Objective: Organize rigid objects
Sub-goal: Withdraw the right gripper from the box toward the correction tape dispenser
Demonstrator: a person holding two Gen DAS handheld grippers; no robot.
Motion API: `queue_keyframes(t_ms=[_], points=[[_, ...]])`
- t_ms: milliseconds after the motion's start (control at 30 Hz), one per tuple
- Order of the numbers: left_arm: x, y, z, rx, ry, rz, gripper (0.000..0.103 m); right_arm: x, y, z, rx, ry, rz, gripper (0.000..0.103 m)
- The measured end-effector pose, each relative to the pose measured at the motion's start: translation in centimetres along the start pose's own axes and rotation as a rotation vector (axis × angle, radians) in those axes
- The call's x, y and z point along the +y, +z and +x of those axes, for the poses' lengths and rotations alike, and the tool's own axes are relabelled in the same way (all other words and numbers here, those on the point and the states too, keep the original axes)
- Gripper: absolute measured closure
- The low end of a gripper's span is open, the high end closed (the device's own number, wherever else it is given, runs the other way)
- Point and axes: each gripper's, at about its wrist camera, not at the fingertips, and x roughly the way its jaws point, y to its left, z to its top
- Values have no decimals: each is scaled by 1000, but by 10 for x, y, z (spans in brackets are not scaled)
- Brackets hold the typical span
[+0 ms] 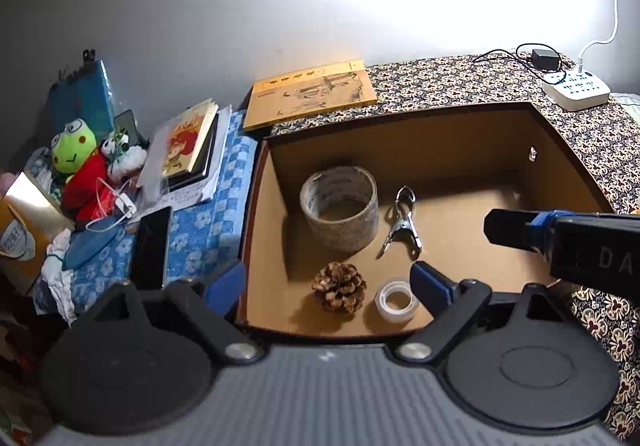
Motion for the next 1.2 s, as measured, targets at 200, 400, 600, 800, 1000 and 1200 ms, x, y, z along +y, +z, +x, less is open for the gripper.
queue_keyframes(t_ms=[200,400,600,800,1000,1200], points=[[5,-11,-5,8,7,-7,12,7,-11,-6,9,-3,-47,92],[6,-23,-4,40,-10,-18,12,10,-24,-9,40,-12,-68,92],[3,-41,7,101,-37,-24,12,8,-37,-4,88,-28,-74,92],[2,-52,14,137,-46,-22,12,1,-45,0,123,-37,-43,91],[-2,-59,21,172,-51,-11,12,-3,-50,1,144,-43,-27,91],[-5,-65,29,207,-54,-3,12,-9,-55,3,165,-52,-5,91]])
